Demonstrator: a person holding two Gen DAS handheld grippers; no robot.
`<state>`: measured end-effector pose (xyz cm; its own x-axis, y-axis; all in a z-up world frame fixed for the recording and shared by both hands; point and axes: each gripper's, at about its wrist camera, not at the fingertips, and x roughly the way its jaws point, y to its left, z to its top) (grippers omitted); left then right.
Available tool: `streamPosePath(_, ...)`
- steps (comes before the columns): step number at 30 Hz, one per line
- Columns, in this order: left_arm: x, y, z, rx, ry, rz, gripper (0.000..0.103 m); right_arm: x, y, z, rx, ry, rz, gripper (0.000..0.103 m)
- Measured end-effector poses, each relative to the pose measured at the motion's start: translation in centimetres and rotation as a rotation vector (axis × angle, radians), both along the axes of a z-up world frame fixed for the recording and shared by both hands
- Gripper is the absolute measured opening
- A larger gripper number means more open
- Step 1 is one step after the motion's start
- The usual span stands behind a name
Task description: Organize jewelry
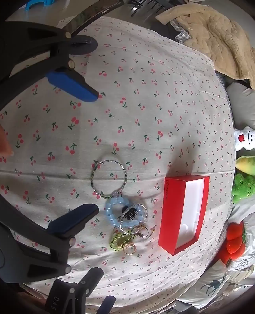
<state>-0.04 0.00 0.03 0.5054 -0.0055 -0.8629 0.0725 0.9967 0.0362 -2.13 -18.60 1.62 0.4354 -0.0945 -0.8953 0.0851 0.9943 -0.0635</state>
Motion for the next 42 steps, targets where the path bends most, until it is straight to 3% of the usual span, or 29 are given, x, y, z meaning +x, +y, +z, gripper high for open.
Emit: streamPosePath(42,0.04,0.56,-0.61,-0.002,0.013,0.011,0.103,0.14,0.58,-0.55,-0.026,0.02,0.014,0.103)
